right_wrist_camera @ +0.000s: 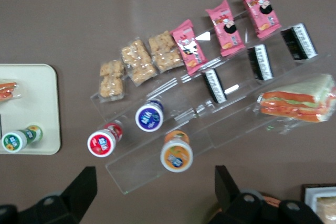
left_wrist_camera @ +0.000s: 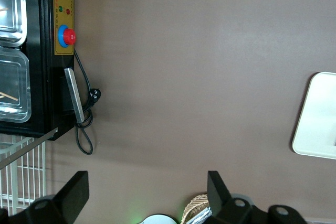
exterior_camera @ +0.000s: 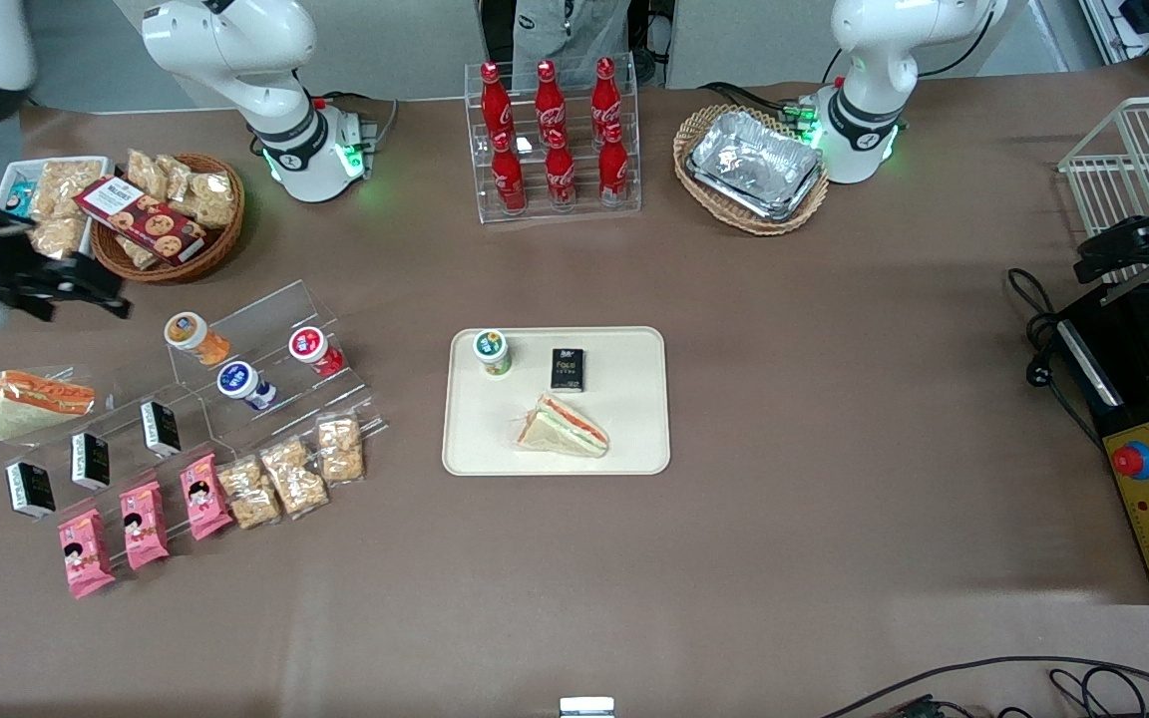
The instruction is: Place green gum on tray
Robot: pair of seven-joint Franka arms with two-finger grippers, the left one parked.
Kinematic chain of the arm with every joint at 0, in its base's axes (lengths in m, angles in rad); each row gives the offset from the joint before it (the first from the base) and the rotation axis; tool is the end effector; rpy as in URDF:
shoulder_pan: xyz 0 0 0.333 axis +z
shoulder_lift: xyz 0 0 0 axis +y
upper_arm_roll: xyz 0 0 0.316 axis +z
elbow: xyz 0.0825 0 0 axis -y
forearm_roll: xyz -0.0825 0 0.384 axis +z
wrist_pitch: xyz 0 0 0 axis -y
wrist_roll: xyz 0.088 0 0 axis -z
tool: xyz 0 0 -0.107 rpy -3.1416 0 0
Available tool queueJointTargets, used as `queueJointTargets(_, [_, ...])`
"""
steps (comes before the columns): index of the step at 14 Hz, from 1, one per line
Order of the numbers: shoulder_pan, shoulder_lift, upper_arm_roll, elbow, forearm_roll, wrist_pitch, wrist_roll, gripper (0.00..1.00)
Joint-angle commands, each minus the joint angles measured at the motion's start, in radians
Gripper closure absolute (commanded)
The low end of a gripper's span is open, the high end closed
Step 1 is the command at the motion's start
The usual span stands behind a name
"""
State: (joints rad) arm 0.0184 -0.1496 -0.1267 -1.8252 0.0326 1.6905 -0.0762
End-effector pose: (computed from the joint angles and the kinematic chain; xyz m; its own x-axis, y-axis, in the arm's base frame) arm 0.5118 -0.0567 0.5934 0.9992 -0.0349 0.0174 -0.0340 -0.9982 -0.0500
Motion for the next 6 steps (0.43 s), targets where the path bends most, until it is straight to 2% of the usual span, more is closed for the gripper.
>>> queueJointTargets(1, [0.008,0.185,-0.036,0.288,0.017,-0.202,-0.039,0.0])
queueJointTargets(6, [0.008,0.206,-0.037,0.314,0.009,-0.206,-0.036,0.0])
